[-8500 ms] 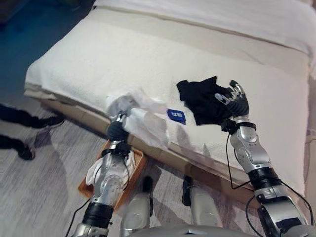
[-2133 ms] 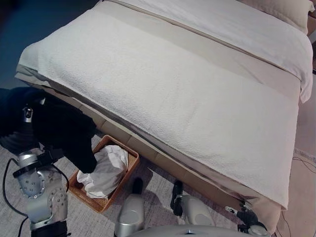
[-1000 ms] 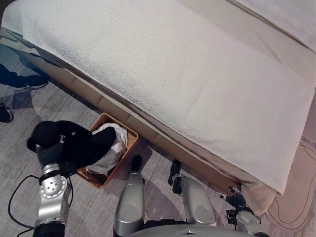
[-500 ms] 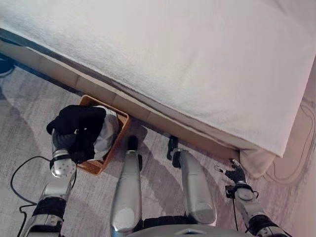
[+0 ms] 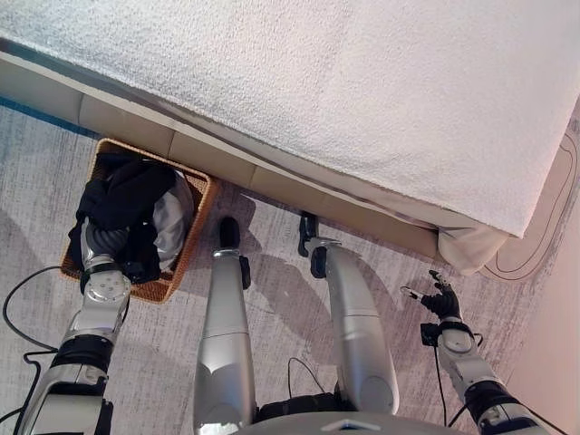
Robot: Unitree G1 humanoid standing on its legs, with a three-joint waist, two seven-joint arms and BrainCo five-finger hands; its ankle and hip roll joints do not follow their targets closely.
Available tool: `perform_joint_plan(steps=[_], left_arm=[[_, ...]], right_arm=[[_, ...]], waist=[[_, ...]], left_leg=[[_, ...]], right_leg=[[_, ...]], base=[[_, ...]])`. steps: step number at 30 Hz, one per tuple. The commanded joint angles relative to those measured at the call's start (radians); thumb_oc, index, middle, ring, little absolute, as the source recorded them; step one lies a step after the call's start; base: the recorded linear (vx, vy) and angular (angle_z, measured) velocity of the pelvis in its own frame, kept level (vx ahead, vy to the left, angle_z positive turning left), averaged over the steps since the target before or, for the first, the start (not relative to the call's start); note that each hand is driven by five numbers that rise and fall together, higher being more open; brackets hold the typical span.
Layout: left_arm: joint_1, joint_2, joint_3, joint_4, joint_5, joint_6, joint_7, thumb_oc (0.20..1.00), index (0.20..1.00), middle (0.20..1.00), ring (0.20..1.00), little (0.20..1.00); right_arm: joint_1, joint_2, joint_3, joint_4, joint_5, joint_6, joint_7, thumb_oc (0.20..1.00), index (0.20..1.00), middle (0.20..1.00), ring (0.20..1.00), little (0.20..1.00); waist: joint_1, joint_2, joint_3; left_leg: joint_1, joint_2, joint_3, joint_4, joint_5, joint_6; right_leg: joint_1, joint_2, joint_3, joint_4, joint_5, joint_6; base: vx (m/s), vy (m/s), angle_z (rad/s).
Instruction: Pick up clothes into the bucket
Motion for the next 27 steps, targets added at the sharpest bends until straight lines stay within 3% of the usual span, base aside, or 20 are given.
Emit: perform_joint_plan(steps=[1, 16, 27], left_arm=[[0.018, 0.002, 0.010, 0.029, 0.036, 0.032, 0.050, 1.000, 1.000, 1.000, 1.000, 1.000], [0.050, -0.061, 0.018, 0.074, 0.045, 0.123, 0.002, 1.000, 1.000, 1.000, 1.000, 1.000], [0.103, -0.175, -0.014, 0.108, -0.004, 0.090, -0.053, 1.000, 1.000, 1.000, 1.000, 1.000]], right_arm=[[0.024, -0.056, 0.010, -0.001, 0.039, 0.006, -0.035, 1.000, 1.000, 1.000, 1.000, 1.000], [-0.013, -0.068, 0.007, -0.005, 0.037, 0.063, -0.007, 1.000, 1.000, 1.000, 1.000, 1.000], [-0.016, -0.062, 0.004, 0.018, 0.018, 0.076, 0.009, 1.000, 1.000, 1.000, 1.000, 1.000]], waist=[[0.004, 0.008, -0.016], [0.001, 0.031, -0.016], [0.013, 0.071, -0.016]], left_leg=[[0.009, -0.018, 0.007, 0.061, -0.073, 0.046], [0.034, -0.024, 0.019, 0.040, -0.068, 0.049], [0.204, -0.034, 0.026, -0.072, -0.033, 0.042]], right_leg=[[0.065, -0.034, 0.052, 0.012, -0.060, 0.049], [0.070, -0.036, 0.064, 0.012, -0.066, 0.041], [0.219, -0.046, 0.068, -0.049, -0.058, 0.041]], base=[[0.00, 0.000, 0.00], [0.00, 0.000, 0.00], [0.00, 0.000, -0.01]])
